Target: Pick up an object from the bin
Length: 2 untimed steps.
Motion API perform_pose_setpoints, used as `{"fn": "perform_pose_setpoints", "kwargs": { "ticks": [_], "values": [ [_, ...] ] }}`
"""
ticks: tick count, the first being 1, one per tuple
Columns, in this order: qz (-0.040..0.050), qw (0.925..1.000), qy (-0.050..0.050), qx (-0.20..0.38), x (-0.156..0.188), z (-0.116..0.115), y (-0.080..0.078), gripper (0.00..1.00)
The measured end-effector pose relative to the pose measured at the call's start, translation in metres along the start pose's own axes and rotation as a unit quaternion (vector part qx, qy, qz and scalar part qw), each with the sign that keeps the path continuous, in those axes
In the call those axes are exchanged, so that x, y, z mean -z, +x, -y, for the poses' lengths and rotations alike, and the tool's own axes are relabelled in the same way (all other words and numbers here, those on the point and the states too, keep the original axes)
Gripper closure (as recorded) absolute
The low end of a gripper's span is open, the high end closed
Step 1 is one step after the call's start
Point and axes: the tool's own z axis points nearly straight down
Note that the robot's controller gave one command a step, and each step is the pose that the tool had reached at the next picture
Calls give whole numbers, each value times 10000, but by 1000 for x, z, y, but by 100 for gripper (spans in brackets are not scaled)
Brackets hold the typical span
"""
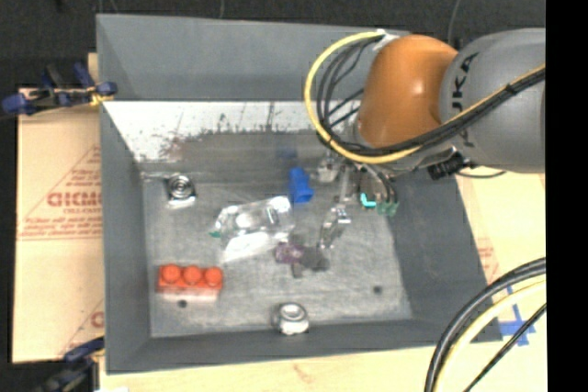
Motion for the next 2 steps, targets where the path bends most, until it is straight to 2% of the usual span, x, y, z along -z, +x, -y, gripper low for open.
{"fn": "perform_pose_setpoints", "kwargs": {
  "ticks": [1,2],
  "values": [
    [81,9887,23,1497,-83,-15,66,0],
    [81,9886,17,1504,-82,-16,65,100]
  ]
}}
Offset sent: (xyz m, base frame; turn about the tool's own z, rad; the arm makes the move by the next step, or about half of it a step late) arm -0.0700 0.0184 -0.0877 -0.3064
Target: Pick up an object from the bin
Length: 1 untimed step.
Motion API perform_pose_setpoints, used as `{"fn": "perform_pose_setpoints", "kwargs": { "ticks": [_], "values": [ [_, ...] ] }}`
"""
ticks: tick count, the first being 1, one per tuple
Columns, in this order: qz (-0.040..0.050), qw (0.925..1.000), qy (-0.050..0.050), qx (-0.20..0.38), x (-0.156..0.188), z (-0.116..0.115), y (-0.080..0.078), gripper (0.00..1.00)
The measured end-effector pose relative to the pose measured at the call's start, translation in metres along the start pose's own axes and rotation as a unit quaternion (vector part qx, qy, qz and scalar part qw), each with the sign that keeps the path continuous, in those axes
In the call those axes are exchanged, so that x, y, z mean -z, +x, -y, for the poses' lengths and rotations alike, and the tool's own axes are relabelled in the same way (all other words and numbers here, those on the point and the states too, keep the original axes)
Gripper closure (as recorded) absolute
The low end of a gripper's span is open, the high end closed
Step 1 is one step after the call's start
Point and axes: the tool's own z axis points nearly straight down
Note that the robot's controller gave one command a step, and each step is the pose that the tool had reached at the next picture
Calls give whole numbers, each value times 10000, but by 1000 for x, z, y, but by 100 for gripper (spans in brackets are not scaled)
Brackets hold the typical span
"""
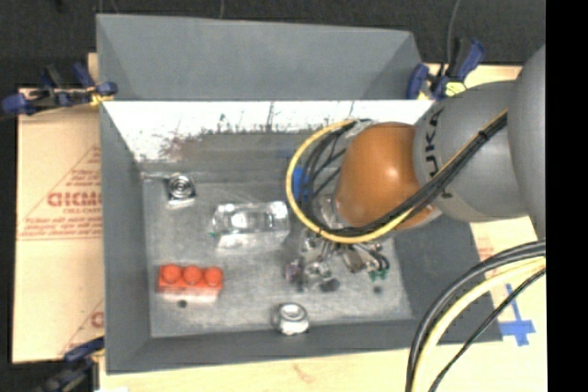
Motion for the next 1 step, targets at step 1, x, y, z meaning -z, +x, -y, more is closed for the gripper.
{"fn": "perform_pose_setpoints", "kwargs": {
  "ticks": [1],
  "values": [
    [-11,9999,-8,142,131,-24,-1,100]
  ]
}}
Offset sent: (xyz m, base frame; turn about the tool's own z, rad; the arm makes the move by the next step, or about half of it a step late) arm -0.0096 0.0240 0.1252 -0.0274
